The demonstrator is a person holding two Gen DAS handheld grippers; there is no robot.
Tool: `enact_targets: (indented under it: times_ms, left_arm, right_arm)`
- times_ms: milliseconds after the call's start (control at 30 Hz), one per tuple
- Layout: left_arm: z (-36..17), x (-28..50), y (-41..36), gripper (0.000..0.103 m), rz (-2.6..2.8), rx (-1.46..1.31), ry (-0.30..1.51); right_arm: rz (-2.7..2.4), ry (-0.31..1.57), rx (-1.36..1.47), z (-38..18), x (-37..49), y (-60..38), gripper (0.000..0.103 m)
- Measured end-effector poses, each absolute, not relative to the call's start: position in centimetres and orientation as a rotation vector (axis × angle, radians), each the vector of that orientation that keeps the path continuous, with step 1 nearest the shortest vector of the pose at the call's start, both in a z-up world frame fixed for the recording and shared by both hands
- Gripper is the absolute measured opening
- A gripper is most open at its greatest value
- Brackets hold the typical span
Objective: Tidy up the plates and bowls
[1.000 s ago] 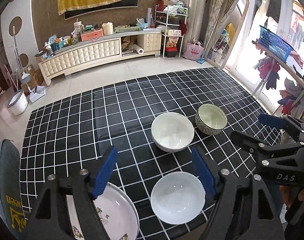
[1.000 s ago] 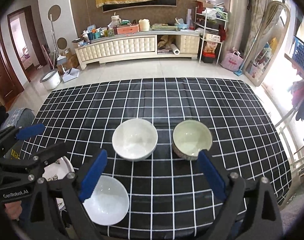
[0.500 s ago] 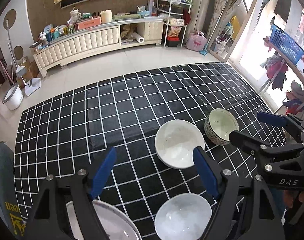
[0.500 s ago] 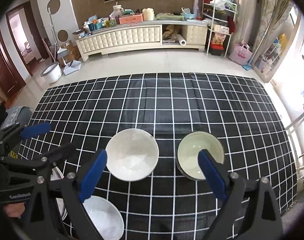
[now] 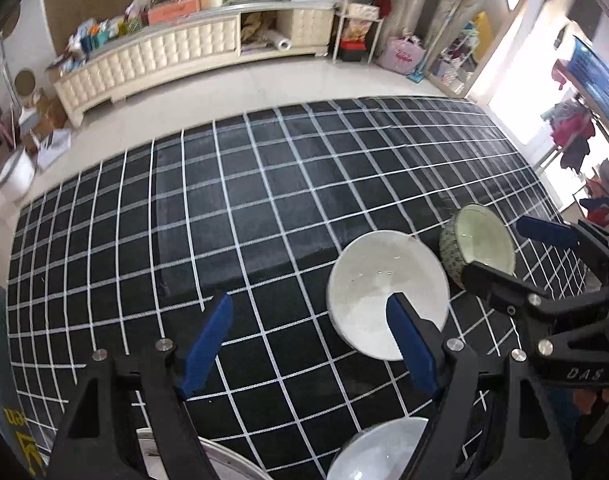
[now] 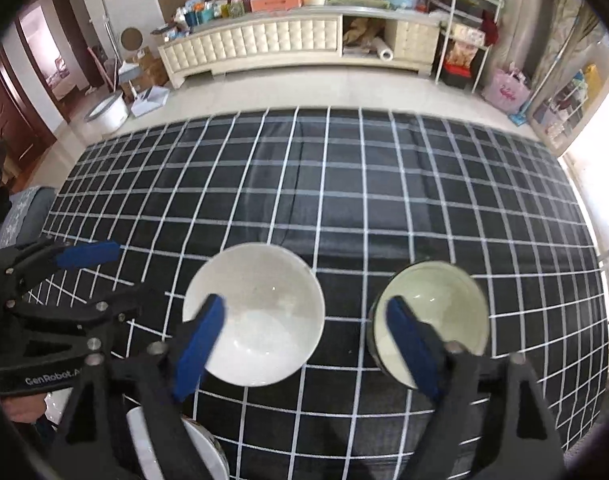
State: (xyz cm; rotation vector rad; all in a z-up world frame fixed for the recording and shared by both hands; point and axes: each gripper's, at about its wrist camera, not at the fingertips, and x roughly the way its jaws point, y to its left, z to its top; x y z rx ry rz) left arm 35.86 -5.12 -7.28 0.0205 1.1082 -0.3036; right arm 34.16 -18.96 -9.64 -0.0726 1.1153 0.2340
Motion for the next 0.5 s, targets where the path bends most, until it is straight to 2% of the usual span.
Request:
enact_targets:
  times_ms: [33, 133, 267, 433, 467, 500]
  left_arm:
    - [-7.8, 36.1, -5.1, 0.067, -0.308, 0.022, 1.126]
    - [-9.2, 36.5, -5.4, 0.058, -0.319, 0.036, 1.16]
    - [-10.3, 37.0, -5.7, 0.056, -0.369, 0.012, 1.193]
    - [-11.9, 37.8, -6.5, 0.047, -0.371, 0.049, 1.23]
    - [-12.3, 37.9, -6.6, 0.044, -0.375, 0.05, 1.241]
    - [-12.6, 38.0, -6.7, 0.035, -0.38, 0.049, 1.251]
  right_arm:
    - [0.232, 1.13, -0.081, -10.1, 34.3, -18.8, 0.064]
    - [0.23, 1.154, -0.087, -11.2, 34.6, -18.9, 0.054]
    - [0.23, 1.182, -0.066, -12.3, 35.1, -19.5, 0.043]
    - [0.244, 1.199, -0.055, -13.5, 35.4, -19.8, 0.03]
    - [0.248, 1.207, -0.054, -13.8, 35.5, -19.8, 0.025]
    - [0.255, 1.215, -0.049, -14.1, 35.5, -19.8, 0.02]
